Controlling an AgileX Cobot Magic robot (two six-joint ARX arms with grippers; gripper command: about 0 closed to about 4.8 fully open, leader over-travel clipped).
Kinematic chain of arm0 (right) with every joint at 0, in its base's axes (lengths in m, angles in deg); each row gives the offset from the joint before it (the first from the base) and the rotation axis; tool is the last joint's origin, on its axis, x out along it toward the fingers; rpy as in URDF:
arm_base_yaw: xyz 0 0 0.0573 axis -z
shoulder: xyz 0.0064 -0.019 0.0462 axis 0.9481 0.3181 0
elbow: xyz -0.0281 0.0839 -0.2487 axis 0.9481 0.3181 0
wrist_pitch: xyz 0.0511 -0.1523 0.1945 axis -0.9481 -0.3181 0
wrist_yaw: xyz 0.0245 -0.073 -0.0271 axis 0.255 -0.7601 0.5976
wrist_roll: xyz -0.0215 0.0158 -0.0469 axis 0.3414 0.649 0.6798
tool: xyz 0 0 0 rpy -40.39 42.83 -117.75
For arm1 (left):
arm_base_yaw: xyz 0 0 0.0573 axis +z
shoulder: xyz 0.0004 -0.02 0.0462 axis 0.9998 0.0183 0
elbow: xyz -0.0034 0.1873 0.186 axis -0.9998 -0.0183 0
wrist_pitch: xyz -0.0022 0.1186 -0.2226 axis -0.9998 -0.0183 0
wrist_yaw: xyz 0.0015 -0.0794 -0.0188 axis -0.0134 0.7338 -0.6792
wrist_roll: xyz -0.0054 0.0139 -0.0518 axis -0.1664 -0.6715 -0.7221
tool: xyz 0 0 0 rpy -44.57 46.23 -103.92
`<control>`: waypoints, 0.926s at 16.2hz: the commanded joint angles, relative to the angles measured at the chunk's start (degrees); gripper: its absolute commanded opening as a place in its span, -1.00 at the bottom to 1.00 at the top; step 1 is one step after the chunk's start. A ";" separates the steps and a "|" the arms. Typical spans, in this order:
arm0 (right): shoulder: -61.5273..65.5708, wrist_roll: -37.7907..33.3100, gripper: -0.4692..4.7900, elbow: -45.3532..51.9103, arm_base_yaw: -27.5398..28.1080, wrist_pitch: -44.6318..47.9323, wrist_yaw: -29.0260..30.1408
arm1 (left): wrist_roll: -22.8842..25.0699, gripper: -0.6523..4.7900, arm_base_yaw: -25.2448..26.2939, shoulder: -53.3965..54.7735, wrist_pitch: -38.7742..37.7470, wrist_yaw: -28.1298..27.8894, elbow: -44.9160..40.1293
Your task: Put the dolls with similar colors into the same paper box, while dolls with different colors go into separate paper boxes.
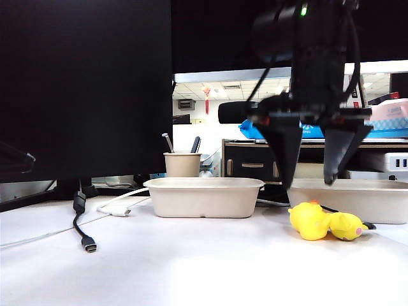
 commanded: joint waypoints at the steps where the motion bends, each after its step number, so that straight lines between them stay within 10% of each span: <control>1: 1.86 -0.04 0.46 -0.24 -0.46 -0.04 -0.07 | -0.09 -0.78 0.02 0.31 0.76 0.17 0.04; 15: 7.91 0.15 0.39 -0.26 -0.70 2.34 -0.74 | -0.09 -0.78 0.02 0.35 0.76 0.17 0.04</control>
